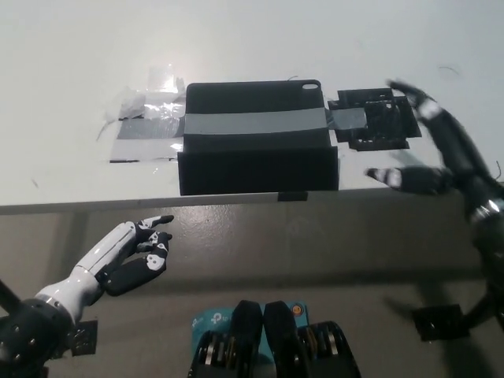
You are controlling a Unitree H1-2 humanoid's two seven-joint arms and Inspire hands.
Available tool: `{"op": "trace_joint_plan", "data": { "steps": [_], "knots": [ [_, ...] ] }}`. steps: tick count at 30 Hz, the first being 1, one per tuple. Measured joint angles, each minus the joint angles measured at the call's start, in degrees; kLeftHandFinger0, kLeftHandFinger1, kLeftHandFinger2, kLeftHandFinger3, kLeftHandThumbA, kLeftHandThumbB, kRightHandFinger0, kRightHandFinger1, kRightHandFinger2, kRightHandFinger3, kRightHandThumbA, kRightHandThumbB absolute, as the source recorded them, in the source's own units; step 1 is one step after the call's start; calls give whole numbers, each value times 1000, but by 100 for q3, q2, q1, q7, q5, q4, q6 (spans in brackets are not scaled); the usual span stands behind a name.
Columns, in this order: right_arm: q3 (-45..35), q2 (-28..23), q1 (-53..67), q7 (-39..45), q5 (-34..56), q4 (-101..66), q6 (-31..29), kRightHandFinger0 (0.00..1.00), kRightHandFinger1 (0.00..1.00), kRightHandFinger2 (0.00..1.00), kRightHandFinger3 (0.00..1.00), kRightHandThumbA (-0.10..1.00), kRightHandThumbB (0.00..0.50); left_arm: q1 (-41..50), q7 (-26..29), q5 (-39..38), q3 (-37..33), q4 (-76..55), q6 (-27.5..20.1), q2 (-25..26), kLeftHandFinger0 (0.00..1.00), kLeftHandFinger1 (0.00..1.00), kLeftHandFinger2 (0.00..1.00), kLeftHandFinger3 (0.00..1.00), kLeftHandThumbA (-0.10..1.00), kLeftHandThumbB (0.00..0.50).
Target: The robot uses its right hand to pull the cover of a folded tablet cover kept in the middle of the desk
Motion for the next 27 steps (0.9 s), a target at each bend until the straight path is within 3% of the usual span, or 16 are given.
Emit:
{"op": "trace_joint_plan", "data": {
  "steps": [3, 12, 14, 18, 27],
  "knots": [
    [339, 121, -515, 25, -312, 138, 45, 1000, 1000, 1000, 1000, 1000, 500, 12, -20, -2, 0, 3, 0, -1, 874, 890, 1000, 1000, 1000, 109],
    [1409, 608, -1944, 77, -1293, 1213, 29, 1000, 1000, 1000, 1000, 1000, 500, 13, -40, -5, 6, -3, 17, -2, 867, 887, 1000, 1000, 1000, 79],
    [1588, 709, -1947, 83, -1427, 1473, -41, 1000, 1000, 1000, 1000, 1000, 500, 13, -48, -3, 6, -3, 25, -1, 863, 887, 1000, 1000, 1000, 89],
    [1852, 785, -1881, 100, -1593, 2083, -202, 1000, 1000, 1000, 1000, 1000, 500, 13, -80, 5, 9, -4, 33, -2, 868, 892, 1000, 1000, 1000, 61],
    [1865, 839, -1486, 81, -1685, 3006, -510, 1000, 1000, 1000, 1000, 1000, 500, 4, -150, 62, 14, -9, 47, -2, 867, 889, 1000, 1000, 1000, 64]
  ]
}}
